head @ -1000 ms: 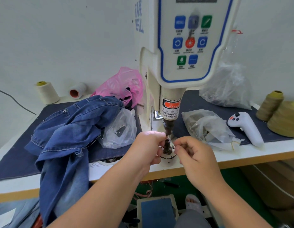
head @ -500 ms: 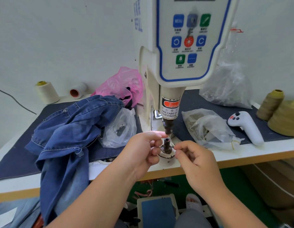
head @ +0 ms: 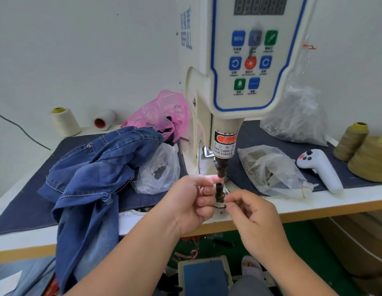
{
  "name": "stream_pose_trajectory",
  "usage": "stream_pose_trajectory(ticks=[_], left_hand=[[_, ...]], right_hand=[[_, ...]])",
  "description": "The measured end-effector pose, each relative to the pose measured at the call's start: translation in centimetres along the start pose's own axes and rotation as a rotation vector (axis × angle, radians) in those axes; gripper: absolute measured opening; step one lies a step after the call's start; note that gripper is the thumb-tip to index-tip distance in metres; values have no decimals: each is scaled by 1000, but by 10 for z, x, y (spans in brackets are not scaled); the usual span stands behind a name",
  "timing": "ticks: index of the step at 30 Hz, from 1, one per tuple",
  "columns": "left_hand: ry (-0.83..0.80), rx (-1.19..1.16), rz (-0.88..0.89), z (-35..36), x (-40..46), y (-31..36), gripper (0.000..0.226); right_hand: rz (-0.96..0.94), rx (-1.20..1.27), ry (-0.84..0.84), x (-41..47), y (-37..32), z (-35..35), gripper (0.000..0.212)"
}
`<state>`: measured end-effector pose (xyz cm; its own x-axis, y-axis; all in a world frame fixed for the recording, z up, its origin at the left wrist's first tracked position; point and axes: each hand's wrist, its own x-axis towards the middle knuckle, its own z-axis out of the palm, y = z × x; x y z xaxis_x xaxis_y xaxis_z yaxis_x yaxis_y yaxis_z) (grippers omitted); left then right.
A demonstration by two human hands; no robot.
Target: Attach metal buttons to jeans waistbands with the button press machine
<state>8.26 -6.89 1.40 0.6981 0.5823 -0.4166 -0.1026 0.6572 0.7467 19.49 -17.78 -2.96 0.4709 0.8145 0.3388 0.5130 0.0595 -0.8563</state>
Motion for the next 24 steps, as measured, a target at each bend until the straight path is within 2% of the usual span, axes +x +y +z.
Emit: stream_pose_trajectory(ticks=[8, 15, 24], left_hand=[[-63, -118, -14, -4, -1, -1, 49], [-17, 102, 42, -7, -4, 2, 37], [-79, 132, 7, -15, -15, 6, 38]], right_hand=[[16, -6, -17, -3, -3, -2, 25], [13, -26, -21, -4, -4, -2, 24], [-20, -13, -49, -6, -10, 10, 28]])
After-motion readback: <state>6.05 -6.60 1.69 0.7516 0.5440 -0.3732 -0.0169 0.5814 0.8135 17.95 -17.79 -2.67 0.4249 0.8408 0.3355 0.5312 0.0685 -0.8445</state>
